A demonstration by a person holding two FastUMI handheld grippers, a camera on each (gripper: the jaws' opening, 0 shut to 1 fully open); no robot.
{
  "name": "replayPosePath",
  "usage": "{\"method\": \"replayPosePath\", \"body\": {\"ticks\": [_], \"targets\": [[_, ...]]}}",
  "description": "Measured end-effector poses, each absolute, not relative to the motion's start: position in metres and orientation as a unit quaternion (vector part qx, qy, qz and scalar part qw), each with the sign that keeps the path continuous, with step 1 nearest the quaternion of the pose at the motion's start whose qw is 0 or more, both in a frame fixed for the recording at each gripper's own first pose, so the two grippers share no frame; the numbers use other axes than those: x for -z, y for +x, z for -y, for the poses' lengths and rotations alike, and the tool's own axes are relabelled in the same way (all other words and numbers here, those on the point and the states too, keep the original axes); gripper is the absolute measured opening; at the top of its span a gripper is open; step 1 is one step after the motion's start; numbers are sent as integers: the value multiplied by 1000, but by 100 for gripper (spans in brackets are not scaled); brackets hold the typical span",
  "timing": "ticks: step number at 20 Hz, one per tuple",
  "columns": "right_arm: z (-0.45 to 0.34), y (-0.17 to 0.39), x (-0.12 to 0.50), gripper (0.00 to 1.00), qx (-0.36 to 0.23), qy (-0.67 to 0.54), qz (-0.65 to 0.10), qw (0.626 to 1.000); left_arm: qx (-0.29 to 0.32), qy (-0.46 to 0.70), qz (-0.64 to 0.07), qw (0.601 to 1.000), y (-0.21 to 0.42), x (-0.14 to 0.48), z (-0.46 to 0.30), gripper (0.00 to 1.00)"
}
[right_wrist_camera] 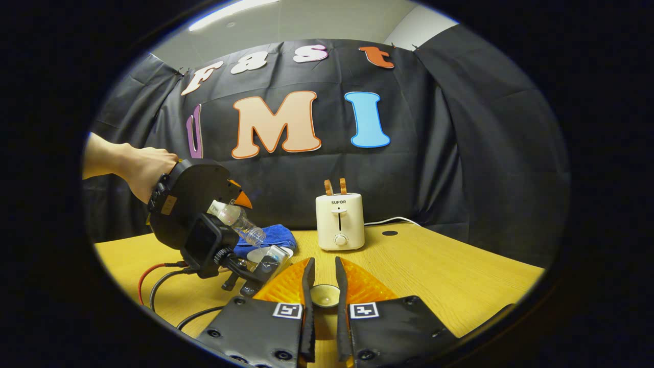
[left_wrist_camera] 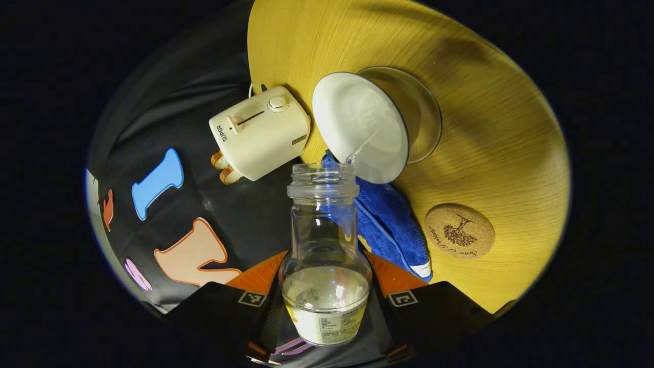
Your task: Open the teacup lid with one hand, grasp the water bottle and pour water into the teacup with the other hand; after pouring, place the water bottle on the coaster and then close the teacup lid.
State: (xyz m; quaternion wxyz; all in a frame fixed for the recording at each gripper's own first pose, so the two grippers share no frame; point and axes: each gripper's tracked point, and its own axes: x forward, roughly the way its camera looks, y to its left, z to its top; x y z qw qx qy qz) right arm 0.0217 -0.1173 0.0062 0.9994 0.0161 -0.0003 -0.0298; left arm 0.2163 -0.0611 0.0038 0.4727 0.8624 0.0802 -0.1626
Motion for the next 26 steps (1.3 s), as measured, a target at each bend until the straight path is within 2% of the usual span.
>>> {"method": "replayPosePath", "body": {"ticks": [11, 15, 18, 20, 21, 22, 26], "targets": [[117, 23, -6, 19, 29, 14, 1, 999, 164, 864, -80, 469, 217, -1, 61, 71], [118, 22, -6, 19, 29, 15, 1, 999, 169, 849, -74, 495, 219, 1, 65, 70], [123, 22, -6, 19, 31, 27, 1, 999, 172, 805, -53, 565, 218, 2, 71, 70], [128, 23, -6, 18, 36, 45, 1, 998, 177, 748, -44, 638, 217, 3, 74, 71], [130, 24, -6, 21, 38, 52, 0, 998, 182, 710, -45, 678, 212, 4, 73, 70], [132, 24, -6, 18, 41, 54, 0, 998, 183, 674, -40, 715, 208, 4, 72, 68], [126, 23, -6, 20, 41, 23, 2, 999, 165, 505, 4, 847, 209, -9, 69, 70]]}}
